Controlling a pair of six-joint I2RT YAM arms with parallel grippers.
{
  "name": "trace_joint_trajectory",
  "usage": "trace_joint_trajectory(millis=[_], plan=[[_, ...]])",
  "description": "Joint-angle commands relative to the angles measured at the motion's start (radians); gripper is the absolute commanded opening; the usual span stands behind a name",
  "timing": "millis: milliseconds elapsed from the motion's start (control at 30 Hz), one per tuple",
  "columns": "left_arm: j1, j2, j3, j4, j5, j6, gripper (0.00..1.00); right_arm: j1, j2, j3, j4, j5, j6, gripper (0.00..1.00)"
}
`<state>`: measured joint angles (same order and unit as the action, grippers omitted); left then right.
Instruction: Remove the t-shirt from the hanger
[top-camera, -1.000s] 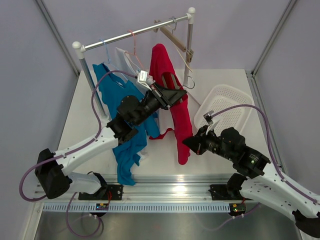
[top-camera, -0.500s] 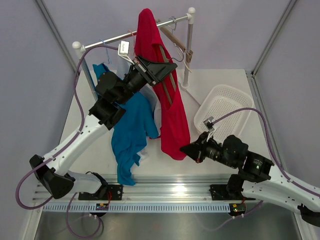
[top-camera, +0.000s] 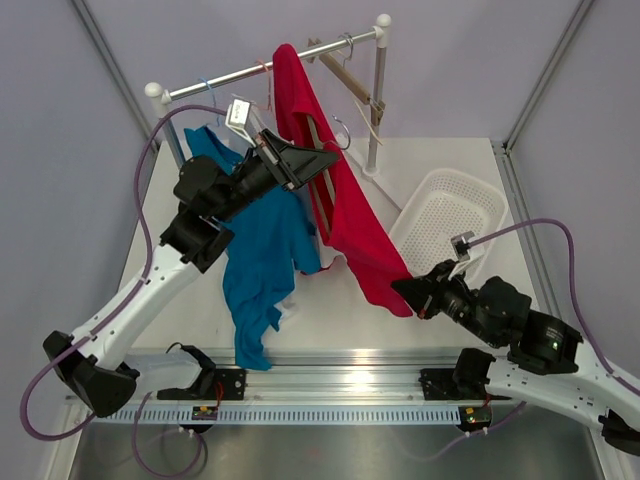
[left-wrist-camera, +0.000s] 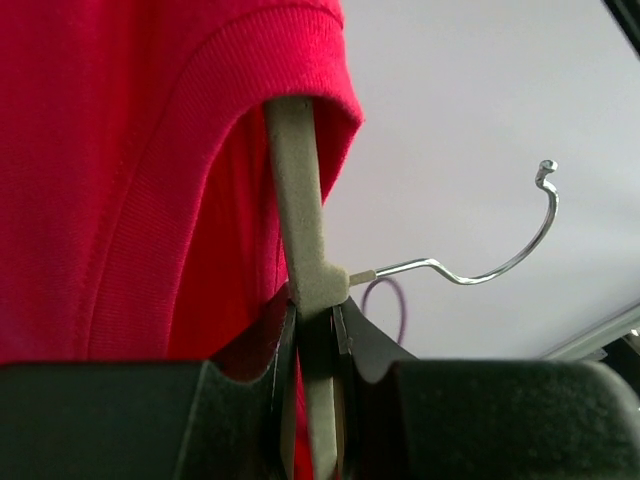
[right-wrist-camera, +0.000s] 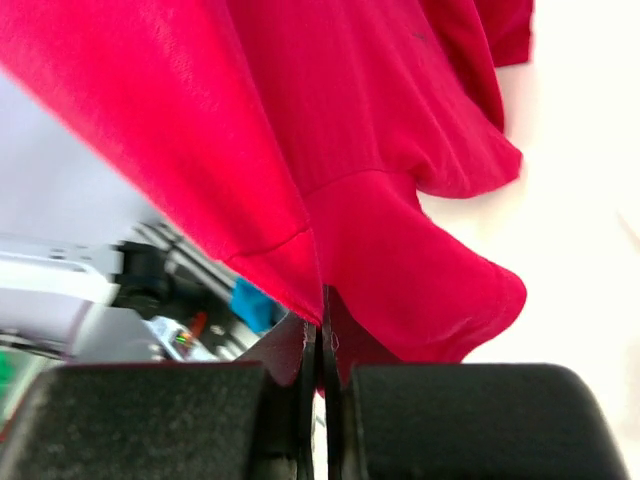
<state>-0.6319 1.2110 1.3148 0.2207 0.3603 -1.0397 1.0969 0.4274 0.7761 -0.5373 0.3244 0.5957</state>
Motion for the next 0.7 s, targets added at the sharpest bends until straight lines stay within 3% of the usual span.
trace_joint_trajectory(millis=[0, 133, 300, 500, 667], plan=[[0.032, -0.157, -0.031, 0.085, -0.043, 0.093, 0.0, 0.017, 0.086, 0.083, -0.124, 0.067, -0.079, 0.0], [0.104, -0.284, -0.115, 0.075, -0.082, 0.18, 0.0, 0.017, 0.018, 0.123, -0.137, 0.018, -0.134, 0.0], [0.109, -0.285, -0.052, 0.012, -0.166, 0.332, 0.0, 0.015, -0.13, 0.175, -0.245, -0.042, -0.106, 0.0], [0.095, -0.165, -0.068, 0.187, -0.023, 0.146, 0.0, 0.015, -0.087, 0.121, -0.318, -0.006, -0.034, 0.01], [0.011, -0.065, -0.034, 0.313, 0.12, 0.029, 0.0, 0.015, -0.098, 0.126, -0.314, 0.172, 0.003, 0.04]])
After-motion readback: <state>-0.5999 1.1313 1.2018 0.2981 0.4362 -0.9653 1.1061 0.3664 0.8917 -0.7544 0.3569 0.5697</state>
